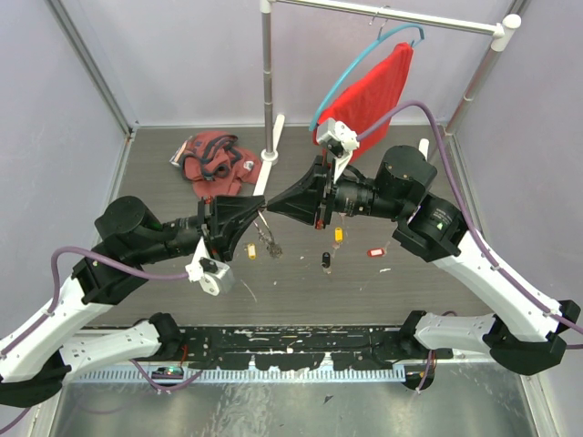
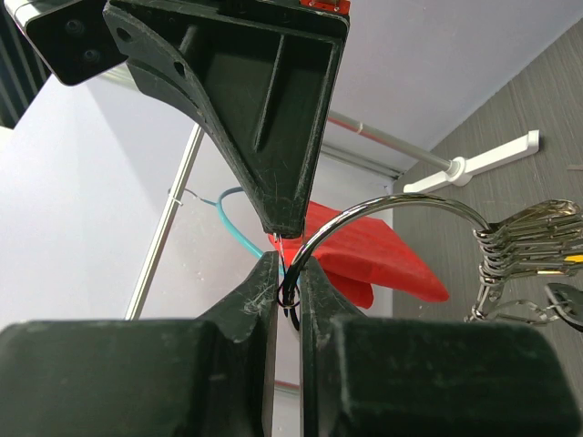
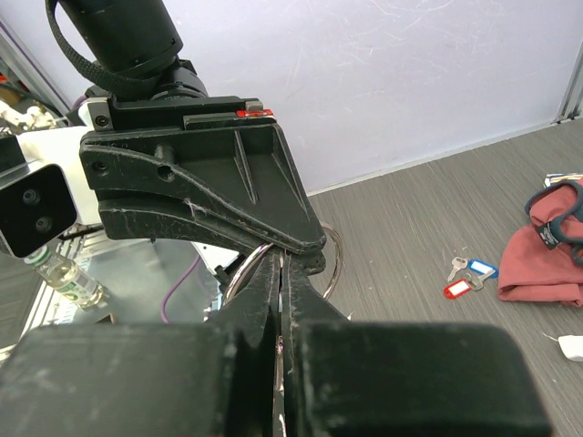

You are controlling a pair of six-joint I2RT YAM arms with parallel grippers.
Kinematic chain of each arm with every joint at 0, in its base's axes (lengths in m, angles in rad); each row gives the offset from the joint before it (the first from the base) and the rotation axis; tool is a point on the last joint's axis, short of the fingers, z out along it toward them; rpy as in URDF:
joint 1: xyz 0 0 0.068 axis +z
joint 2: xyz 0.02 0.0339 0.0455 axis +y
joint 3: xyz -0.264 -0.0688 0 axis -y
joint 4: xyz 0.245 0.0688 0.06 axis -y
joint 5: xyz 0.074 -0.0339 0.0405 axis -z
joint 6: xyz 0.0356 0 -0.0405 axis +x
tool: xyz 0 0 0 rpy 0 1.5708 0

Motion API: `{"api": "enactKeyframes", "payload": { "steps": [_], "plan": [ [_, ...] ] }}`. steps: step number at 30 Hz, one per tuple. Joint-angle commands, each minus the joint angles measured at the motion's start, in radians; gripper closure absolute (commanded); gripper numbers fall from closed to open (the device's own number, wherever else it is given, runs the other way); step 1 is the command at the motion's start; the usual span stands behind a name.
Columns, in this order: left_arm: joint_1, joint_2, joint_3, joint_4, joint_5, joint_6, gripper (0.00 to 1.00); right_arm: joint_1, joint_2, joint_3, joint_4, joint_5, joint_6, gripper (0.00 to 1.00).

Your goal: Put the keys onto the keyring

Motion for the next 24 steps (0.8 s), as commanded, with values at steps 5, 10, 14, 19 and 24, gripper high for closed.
{"api": "enactKeyframes", "payload": {
  "steps": [5, 10, 14, 19, 24],
  "plan": [
    [-0.004, -0.007, 0.021, 0.06, -0.028, -0.013, 1.0, -0.001, -0.036, 0.011, 0.035, -0.026, -0.008, 0.99],
    [-0.003, -0.006, 0.021, 0.06, -0.046, -0.006, 0.99, -0.001, -0.042, -0.004, 0.039, -0.017, -0.015, 0.99],
    [-0.004, 0.003, 0.022, 0.06, -0.068, -0.001, 0.79, -0.001, -0.034, -0.004, 0.04, 0.017, -0.009, 0.99],
    [-0.004, 0.014, 0.023, 0.061, -0.103, 0.015, 0.75, -0.001, -0.025, -0.014, 0.051, 0.023, -0.005, 0.99],
    [-0.007, 0.025, 0.024, 0.061, -0.131, 0.024, 0.75, -0.001, -0.025, -0.016, 0.052, 0.025, -0.006, 0.99]
  ]
}}
